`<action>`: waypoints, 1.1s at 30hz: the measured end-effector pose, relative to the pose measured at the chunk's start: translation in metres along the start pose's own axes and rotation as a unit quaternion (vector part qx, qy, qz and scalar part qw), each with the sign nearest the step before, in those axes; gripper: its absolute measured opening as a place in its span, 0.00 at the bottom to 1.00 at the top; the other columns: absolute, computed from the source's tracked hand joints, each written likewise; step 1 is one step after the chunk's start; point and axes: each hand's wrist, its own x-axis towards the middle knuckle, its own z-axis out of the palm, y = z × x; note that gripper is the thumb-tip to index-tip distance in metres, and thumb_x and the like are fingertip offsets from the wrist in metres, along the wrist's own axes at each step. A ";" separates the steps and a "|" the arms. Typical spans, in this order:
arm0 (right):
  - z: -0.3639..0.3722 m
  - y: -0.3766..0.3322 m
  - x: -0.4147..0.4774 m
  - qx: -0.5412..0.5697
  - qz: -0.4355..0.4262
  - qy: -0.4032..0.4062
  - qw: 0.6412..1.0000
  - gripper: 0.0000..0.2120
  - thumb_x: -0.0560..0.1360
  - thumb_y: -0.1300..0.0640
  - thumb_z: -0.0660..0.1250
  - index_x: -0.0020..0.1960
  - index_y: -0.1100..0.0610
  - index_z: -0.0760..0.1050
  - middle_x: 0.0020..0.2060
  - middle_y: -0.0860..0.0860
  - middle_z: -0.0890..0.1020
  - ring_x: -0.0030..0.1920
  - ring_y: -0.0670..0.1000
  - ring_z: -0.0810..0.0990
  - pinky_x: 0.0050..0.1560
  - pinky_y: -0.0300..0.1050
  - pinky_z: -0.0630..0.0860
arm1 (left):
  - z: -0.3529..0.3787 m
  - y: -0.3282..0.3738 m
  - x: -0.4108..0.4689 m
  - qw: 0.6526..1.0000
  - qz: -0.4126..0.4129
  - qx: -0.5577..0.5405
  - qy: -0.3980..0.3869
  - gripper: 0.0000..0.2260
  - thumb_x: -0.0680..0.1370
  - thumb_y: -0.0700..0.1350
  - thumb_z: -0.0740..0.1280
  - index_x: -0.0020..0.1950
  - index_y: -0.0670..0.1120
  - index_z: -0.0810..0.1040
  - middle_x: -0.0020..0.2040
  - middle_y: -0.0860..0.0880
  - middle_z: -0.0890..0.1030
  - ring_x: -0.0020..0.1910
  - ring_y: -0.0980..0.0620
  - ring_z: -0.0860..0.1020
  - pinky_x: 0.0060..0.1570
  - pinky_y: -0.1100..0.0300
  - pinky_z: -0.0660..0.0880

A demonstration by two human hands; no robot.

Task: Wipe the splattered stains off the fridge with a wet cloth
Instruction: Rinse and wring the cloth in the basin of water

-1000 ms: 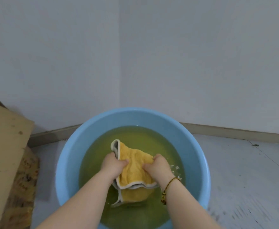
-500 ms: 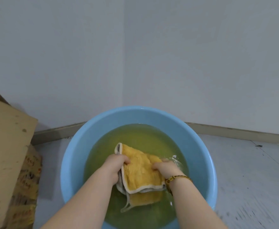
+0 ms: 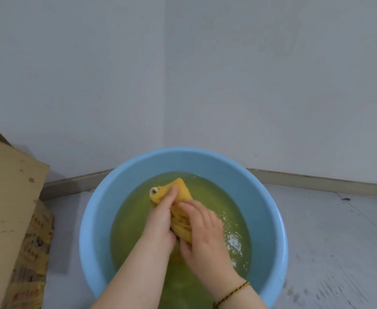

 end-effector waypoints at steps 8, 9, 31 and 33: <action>-0.017 0.009 0.017 0.226 0.197 -0.184 0.936 0.33 0.68 0.63 0.69 0.70 0.50 0.61 0.54 0.45 0.74 0.55 0.47 0.74 0.53 0.36 0.72 | 0.002 0.010 -0.005 0.994 0.019 -0.025 -0.101 0.27 0.75 0.65 0.52 0.35 0.45 0.78 0.26 0.48 0.79 0.27 0.52 0.79 0.34 0.57 0.76; -0.018 0.013 0.019 0.166 0.182 -0.192 0.950 0.26 0.68 0.62 0.69 0.64 0.50 0.68 0.50 0.45 0.76 0.51 0.48 0.76 0.48 0.36 0.73 | 0.000 0.012 -0.005 0.992 0.004 -0.025 -0.127 0.29 0.76 0.65 0.52 0.33 0.45 0.78 0.27 0.47 0.79 0.29 0.51 0.78 0.38 0.55 0.75; -0.024 0.039 0.042 0.041 0.221 -0.376 0.899 0.12 0.69 0.62 0.65 0.30 0.55 0.66 0.24 0.47 0.73 0.30 0.49 0.71 0.29 0.36 0.67 | 0.000 0.008 0.006 0.243 0.362 0.887 -0.151 0.11 0.79 0.38 0.54 0.60 0.42 0.67 0.57 0.44 0.76 0.53 0.45 0.78 0.38 0.59 0.65; -0.030 0.035 0.041 0.110 0.275 -0.389 0.872 0.12 0.67 0.61 0.69 0.29 0.56 0.67 0.22 0.47 0.71 0.27 0.47 0.68 0.28 0.37 0.66 | -0.001 0.013 0.004 0.226 0.446 0.847 -0.181 0.09 0.74 0.42 0.66 0.53 0.41 0.74 0.48 0.45 0.79 0.42 0.50 0.80 0.31 0.63 0.64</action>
